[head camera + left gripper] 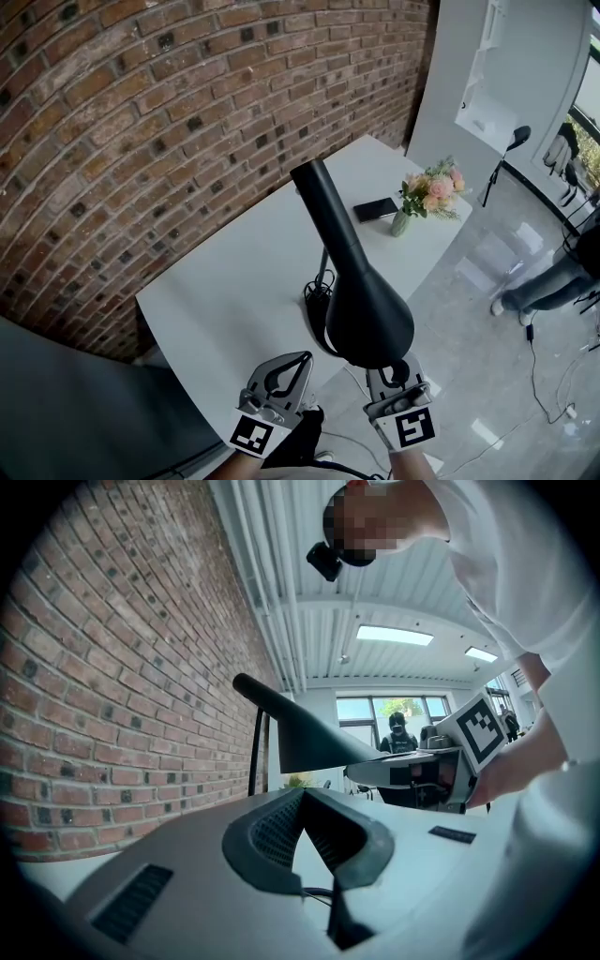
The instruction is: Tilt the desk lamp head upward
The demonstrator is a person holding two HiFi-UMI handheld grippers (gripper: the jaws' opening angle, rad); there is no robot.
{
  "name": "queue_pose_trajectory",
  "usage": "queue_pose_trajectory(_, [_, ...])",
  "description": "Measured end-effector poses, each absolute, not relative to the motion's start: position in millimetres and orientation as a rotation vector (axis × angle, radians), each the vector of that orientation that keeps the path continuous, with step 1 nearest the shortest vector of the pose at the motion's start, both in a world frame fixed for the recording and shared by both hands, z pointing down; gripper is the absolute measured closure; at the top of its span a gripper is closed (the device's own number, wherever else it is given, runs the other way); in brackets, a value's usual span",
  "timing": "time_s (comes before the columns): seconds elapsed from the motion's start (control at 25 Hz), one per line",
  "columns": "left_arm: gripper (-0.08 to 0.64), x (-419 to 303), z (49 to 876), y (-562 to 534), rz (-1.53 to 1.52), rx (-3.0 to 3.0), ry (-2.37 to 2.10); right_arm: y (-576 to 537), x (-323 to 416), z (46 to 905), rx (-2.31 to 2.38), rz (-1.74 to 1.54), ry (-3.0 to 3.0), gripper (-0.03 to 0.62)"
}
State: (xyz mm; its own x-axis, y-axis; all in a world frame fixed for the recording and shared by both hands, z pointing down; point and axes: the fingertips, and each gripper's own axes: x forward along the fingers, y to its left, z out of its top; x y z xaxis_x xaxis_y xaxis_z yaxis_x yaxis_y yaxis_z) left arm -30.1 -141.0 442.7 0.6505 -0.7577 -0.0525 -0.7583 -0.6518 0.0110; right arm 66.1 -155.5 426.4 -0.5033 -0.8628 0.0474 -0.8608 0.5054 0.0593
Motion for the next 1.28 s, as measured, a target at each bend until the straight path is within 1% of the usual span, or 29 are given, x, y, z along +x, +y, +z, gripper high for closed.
queue_pose_trajectory(1.0, [0.554, -22.4, 434.6, -127.2, 0.108, -2.845, 1.307, -141.1, 70.8, 397.8, 1.529, -0.105, -2.694, 0.580])
queue_pose_trajectory(1.16, [0.552, -18.7, 433.3, -127.3, 0.111, -2.846, 1.298, -139.4, 72.2, 387.3, 1.526, -0.157, -2.704, 0.580])
queue_pose_trajectory(1.28, [0.552, -16.8, 430.0, -127.1, 0.122, -2.844, 1.288, -136.4, 73.5, 387.1, 1.528, -0.126, -2.696, 0.580])
